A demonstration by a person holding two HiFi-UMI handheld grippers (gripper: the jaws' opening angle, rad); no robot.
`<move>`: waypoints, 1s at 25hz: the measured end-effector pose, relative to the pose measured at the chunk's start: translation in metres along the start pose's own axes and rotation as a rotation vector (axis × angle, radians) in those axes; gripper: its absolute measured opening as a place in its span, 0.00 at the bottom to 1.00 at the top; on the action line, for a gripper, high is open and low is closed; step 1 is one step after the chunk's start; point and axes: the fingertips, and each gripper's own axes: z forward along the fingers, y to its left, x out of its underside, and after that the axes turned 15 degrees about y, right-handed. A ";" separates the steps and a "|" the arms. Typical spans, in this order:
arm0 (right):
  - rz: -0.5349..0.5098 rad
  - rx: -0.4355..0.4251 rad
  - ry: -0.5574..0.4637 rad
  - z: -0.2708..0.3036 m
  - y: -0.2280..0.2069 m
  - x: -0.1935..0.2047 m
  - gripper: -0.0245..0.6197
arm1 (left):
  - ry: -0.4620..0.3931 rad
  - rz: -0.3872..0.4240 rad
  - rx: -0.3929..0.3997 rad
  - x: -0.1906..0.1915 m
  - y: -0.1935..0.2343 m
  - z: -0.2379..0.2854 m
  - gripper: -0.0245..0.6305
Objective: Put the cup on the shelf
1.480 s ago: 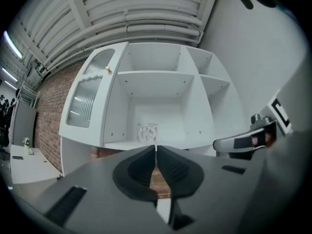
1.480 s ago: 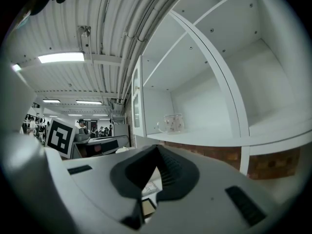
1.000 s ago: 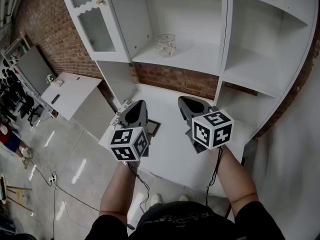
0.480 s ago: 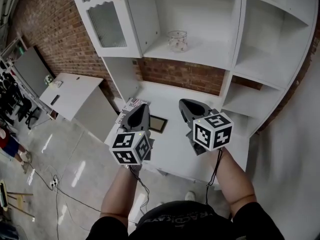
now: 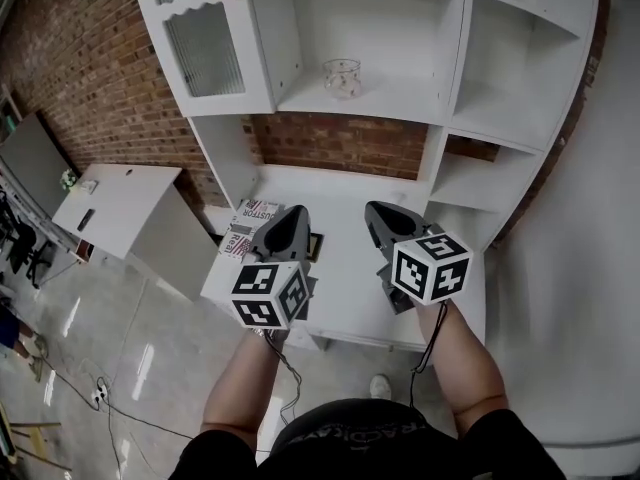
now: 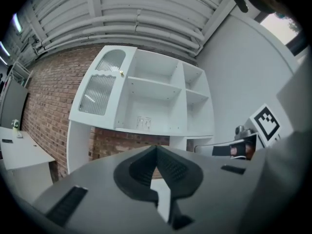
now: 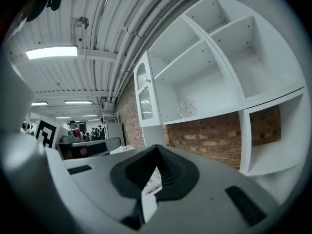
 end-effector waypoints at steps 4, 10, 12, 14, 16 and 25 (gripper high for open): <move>0.011 0.059 -0.012 -0.019 0.004 0.006 0.04 | -0.005 0.000 0.065 0.004 -0.014 -0.008 0.04; 0.014 0.128 -0.014 -0.037 0.012 0.019 0.04 | 0.006 0.001 0.129 0.014 -0.028 -0.022 0.04; 0.018 0.142 -0.013 -0.040 0.014 0.023 0.04 | 0.009 0.009 0.137 0.016 -0.028 -0.026 0.04; 0.028 0.152 -0.013 -0.041 0.016 0.028 0.04 | 0.012 0.015 0.143 0.019 -0.027 -0.030 0.04; 0.036 0.158 -0.010 -0.040 0.020 0.033 0.04 | 0.016 0.015 0.150 0.022 -0.025 -0.033 0.04; 0.047 0.177 -0.003 -0.044 0.034 0.046 0.04 | 0.021 0.010 0.169 0.032 -0.020 -0.046 0.04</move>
